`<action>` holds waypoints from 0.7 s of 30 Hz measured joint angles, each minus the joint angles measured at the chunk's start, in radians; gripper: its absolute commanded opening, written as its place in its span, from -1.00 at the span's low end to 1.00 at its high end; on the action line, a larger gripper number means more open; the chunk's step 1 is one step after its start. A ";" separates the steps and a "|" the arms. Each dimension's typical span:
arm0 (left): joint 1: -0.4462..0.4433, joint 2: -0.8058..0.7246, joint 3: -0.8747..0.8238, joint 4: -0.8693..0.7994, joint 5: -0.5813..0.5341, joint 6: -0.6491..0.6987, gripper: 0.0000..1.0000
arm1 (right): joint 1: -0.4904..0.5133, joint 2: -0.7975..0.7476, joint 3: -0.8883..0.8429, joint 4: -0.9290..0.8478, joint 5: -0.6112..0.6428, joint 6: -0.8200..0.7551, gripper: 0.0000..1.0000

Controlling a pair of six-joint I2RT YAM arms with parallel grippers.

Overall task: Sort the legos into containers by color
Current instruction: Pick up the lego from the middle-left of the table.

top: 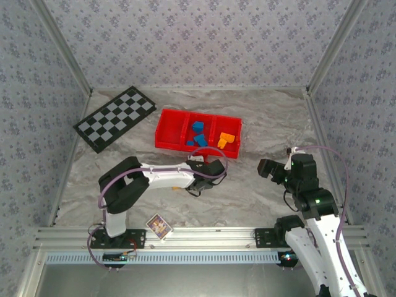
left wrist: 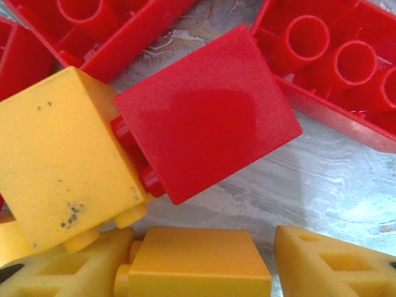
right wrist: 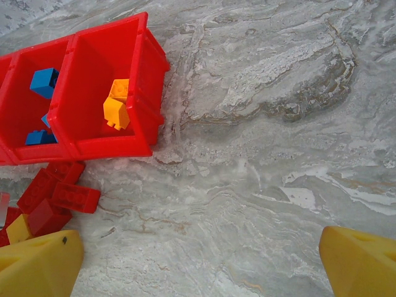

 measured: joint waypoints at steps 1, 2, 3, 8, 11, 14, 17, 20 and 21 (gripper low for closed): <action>0.001 0.000 0.000 -0.002 0.000 0.003 0.07 | 0.000 0.000 0.000 0.000 0.000 0.000 1.00; 0.003 0.000 0.000 -0.006 0.001 0.004 0.02 | 0.000 0.000 0.000 0.000 0.000 0.000 1.00; 0.005 0.000 0.000 -0.008 0.001 0.005 -0.03 | 0.000 0.000 0.000 0.000 0.000 0.000 1.00; 0.004 -0.002 0.000 -0.011 0.000 0.011 -0.24 | 0.000 0.000 0.000 0.000 0.000 0.000 1.00; 0.003 -0.012 -0.010 0.001 0.001 0.014 -0.35 | 0.000 0.000 0.000 0.000 0.000 0.000 1.00; -0.004 -0.033 -0.010 0.016 0.000 0.027 -0.39 | 0.000 0.000 0.000 0.000 0.000 0.000 1.00; -0.010 -0.076 -0.007 0.011 -0.014 0.054 -0.40 | 0.000 0.000 0.000 0.000 0.000 0.000 1.00; -0.011 -0.113 0.035 -0.018 -0.040 0.105 -0.40 | 0.000 0.000 0.000 0.000 0.000 0.000 1.00; -0.008 -0.121 0.060 -0.024 -0.050 0.129 -0.40 | 0.000 0.000 0.000 0.000 0.000 0.000 1.00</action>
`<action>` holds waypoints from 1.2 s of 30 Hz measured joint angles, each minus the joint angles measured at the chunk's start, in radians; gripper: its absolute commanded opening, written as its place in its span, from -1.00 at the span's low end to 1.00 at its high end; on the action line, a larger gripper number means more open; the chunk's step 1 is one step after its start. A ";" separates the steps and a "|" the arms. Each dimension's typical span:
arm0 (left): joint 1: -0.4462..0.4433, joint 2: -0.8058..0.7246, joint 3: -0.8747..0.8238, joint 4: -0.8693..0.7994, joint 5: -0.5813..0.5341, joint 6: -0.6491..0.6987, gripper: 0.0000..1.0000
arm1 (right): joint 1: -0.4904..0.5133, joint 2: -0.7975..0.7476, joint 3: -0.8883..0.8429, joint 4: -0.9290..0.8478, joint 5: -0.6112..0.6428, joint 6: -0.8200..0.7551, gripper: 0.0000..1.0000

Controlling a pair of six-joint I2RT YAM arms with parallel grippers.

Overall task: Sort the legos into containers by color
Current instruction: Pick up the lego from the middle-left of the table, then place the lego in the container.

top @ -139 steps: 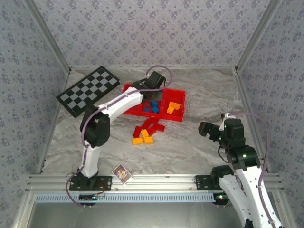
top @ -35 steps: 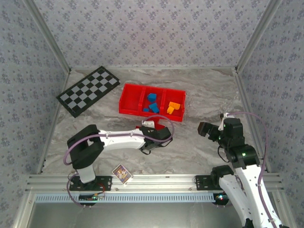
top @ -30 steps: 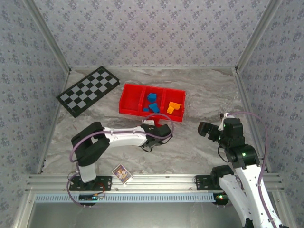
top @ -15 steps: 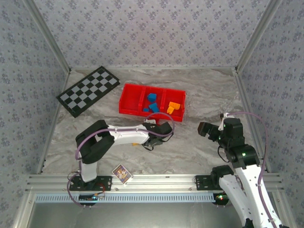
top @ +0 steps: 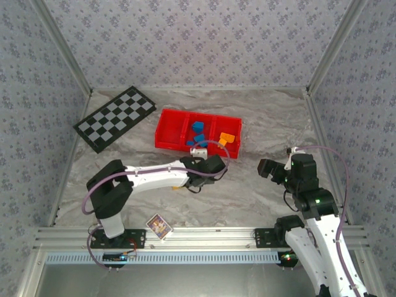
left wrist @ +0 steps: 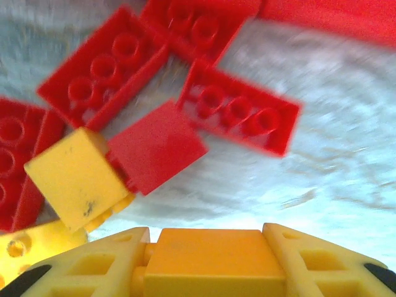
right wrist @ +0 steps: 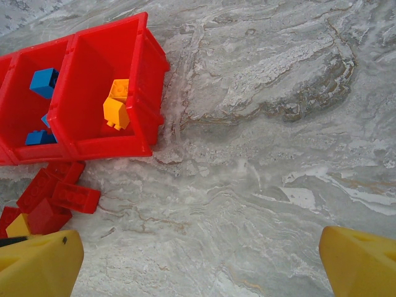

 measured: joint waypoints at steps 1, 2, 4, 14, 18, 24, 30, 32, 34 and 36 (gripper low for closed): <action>0.004 -0.005 0.023 -0.002 -0.005 0.021 -0.39 | 0.000 0.000 0.000 0.000 0.000 0.000 1.00; 0.011 -0.008 0.050 -0.003 -0.009 0.046 -0.39 | 0.000 0.000 0.000 0.000 0.000 0.000 1.00; 0.034 -0.008 0.106 -0.008 -0.010 0.100 -0.39 | 0.000 0.000 0.000 0.000 0.000 0.000 1.00; 0.199 0.227 0.529 -0.010 0.005 0.353 -0.30 | 0.000 -0.013 0.000 0.000 0.000 0.000 1.00; 0.223 0.373 0.687 -0.016 0.019 0.409 -0.29 | 0.000 -0.013 0.000 0.000 0.000 0.000 1.00; 0.240 0.551 0.906 -0.044 0.047 0.451 -0.20 | 0.000 -0.013 0.000 0.000 0.000 0.000 1.00; 0.240 0.633 1.020 -0.063 0.064 0.477 0.12 | 0.000 -0.013 0.000 0.000 0.000 0.000 1.00; 0.240 0.639 1.028 -0.063 0.066 0.489 0.29 | 0.000 -0.013 0.000 0.000 0.000 0.000 1.00; 0.240 0.640 1.033 -0.064 0.067 0.504 0.48 | 0.000 -0.013 0.000 0.000 0.000 0.000 1.00; 0.241 0.640 1.041 -0.064 0.075 0.527 0.63 | 0.000 -0.013 0.000 0.000 0.000 0.000 1.00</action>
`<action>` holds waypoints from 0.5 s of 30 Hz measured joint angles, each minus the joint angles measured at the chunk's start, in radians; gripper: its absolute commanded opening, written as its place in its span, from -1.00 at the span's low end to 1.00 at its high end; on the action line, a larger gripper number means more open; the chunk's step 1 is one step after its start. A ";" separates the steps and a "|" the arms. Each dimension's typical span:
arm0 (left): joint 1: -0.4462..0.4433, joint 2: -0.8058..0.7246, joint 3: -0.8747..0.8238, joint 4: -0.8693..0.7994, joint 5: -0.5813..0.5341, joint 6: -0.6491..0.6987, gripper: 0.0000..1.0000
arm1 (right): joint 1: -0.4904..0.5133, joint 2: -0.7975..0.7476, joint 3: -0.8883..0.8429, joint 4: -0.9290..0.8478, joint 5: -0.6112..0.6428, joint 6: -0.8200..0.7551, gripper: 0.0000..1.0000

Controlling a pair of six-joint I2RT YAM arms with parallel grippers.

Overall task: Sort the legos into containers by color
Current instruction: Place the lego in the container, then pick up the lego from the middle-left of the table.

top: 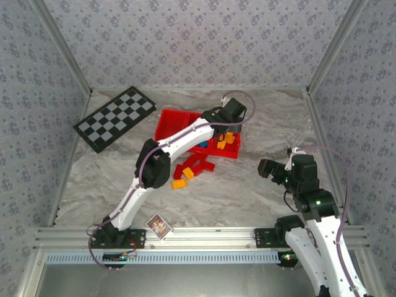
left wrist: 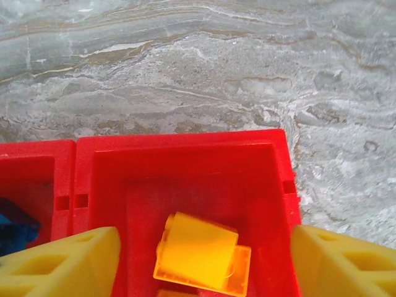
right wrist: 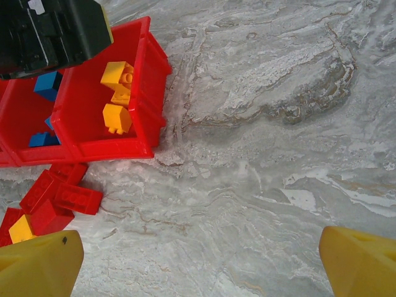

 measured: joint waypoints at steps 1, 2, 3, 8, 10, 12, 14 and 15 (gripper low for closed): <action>0.001 0.000 0.005 0.000 0.005 0.012 0.70 | 0.000 0.000 0.000 0.000 0.000 0.000 1.00; 0.001 0.000 0.008 0.000 0.007 0.021 0.75 | 0.001 0.000 0.000 0.000 0.000 0.000 1.00; 0.002 -0.001 0.011 0.000 0.009 0.033 0.78 | 0.002 0.000 0.000 0.000 0.000 0.000 0.99; 0.003 -0.046 -0.031 -0.001 0.019 0.085 1.00 | 0.003 0.000 0.000 0.000 0.000 0.000 1.00; 0.006 -0.114 -0.115 0.004 0.031 0.101 0.99 | 0.004 0.000 0.000 0.000 0.000 0.000 1.00; 0.006 -0.197 -0.219 0.018 0.034 0.111 0.99 | 0.006 0.000 0.000 0.000 0.000 0.000 1.00; 0.006 -0.299 -0.344 0.040 0.035 0.111 0.99 | 0.008 0.000 0.000 0.000 0.000 0.000 1.00; 0.006 -0.357 -0.411 0.053 0.034 0.110 0.99 | 0.008 0.000 0.000 0.000 0.000 0.000 1.00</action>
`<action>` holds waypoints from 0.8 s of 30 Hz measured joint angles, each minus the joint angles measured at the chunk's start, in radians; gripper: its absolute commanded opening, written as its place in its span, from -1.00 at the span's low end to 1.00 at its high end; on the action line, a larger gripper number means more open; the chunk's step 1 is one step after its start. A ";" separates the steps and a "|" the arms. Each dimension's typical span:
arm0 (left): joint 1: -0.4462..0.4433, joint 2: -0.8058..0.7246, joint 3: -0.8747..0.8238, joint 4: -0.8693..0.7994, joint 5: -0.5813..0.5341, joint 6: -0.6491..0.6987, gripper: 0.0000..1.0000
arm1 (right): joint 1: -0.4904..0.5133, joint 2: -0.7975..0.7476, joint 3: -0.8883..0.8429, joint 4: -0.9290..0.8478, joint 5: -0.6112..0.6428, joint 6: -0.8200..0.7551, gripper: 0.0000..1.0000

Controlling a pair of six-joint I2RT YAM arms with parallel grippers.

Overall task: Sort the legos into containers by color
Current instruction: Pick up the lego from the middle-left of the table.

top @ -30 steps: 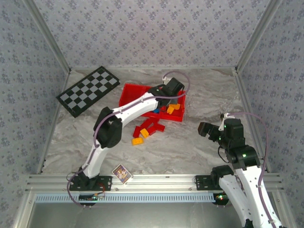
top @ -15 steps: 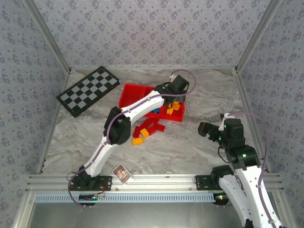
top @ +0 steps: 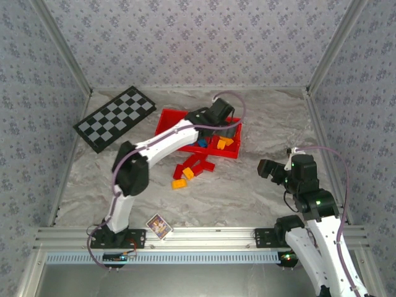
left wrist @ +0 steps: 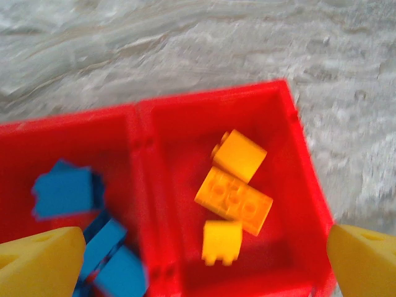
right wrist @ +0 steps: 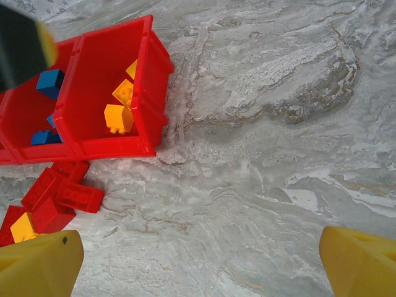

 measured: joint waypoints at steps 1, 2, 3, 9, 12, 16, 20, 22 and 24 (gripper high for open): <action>0.000 -0.062 -0.070 0.012 -0.001 -0.005 0.99 | 0.002 0.000 0.000 0.000 0.000 0.000 1.00; 0.000 -0.121 -0.136 0.028 -0.003 -0.013 0.99 | 0.002 0.000 0.000 0.000 0.000 0.000 1.00; 0.000 -0.167 -0.187 0.035 -0.004 -0.020 0.99 | 0.002 0.000 0.000 0.000 0.000 0.000 1.00; -0.028 -0.433 -0.502 0.063 -0.053 -0.084 0.99 | 0.005 0.000 0.000 0.000 0.000 0.000 1.00; -0.074 -0.509 -0.621 0.049 -0.087 -0.138 1.00 | 0.006 0.000 0.000 0.000 0.000 0.000 1.00; -0.120 -0.576 -0.755 0.023 -0.100 -0.220 0.98 | 0.009 0.000 0.000 0.000 0.000 0.000 1.00; -0.133 -0.629 -0.870 0.002 -0.100 -0.267 0.95 | 0.014 0.000 0.000 0.000 0.000 0.000 1.00; -0.134 -0.661 -0.922 -0.002 -0.089 -0.271 0.97 | 0.018 0.000 0.000 0.000 0.000 0.000 1.00; -0.135 -0.693 -0.959 -0.014 -0.072 -0.269 0.97 | 0.020 0.000 0.000 0.000 0.000 0.000 1.00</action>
